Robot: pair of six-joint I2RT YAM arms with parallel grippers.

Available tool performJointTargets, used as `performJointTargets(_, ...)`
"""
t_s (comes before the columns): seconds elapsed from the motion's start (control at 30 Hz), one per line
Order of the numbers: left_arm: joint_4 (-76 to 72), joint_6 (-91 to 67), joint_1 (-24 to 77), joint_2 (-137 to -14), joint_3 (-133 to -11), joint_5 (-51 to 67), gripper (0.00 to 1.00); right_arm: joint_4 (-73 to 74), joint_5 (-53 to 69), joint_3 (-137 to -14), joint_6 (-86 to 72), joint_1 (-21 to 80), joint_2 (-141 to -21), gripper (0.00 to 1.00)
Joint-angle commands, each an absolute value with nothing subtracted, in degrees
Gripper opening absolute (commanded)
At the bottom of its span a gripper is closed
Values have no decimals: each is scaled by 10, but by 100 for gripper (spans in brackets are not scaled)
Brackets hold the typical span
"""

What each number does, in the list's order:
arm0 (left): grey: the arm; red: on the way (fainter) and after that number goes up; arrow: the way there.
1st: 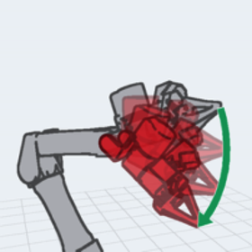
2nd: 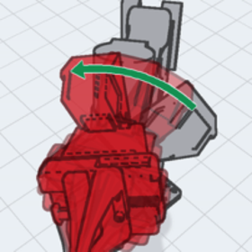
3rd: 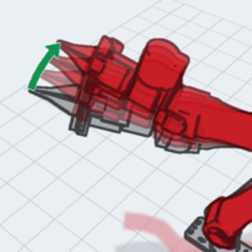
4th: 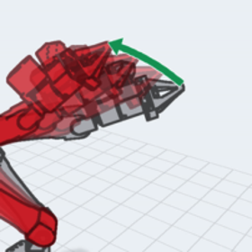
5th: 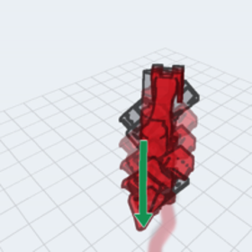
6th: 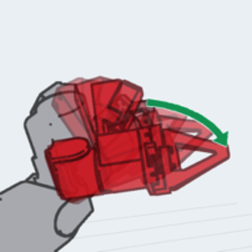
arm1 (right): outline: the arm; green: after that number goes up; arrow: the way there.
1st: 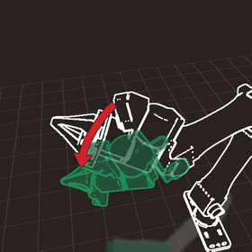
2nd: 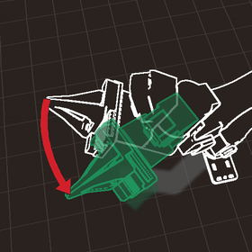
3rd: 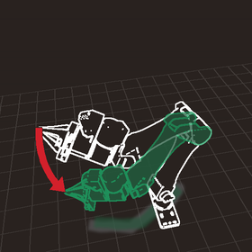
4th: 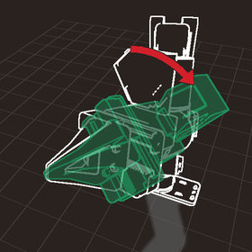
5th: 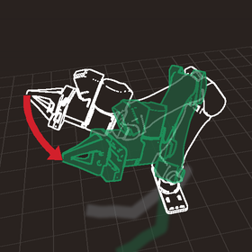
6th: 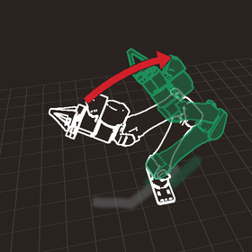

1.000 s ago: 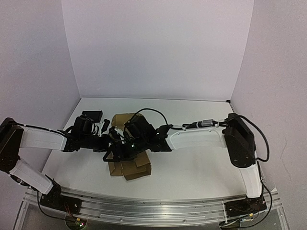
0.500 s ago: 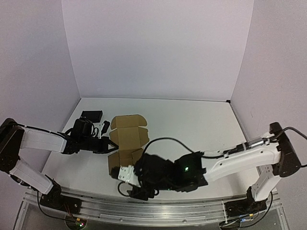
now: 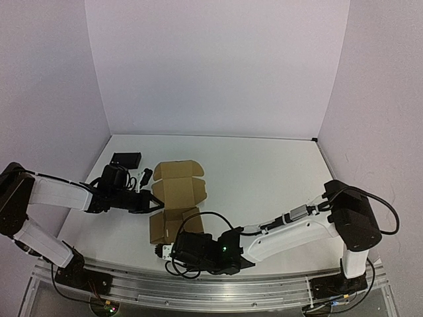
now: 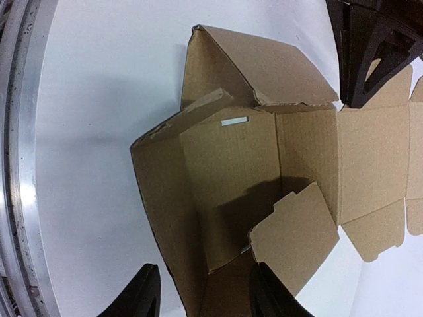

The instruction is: Fold the paper box

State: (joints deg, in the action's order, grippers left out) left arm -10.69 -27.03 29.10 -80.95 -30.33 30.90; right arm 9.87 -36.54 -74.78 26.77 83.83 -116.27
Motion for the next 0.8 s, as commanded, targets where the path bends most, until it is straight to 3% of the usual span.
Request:
performJointTargets(0.0, -138, -262, 294, -823, -312, 331, 0, 74, -346, -755, 242, 823, -1152, 44)
performJointTargets(0.77, -118, -258, 307, -821, -325, 346, 0, 97, -303, -828, 199, 763, -1190, 43)
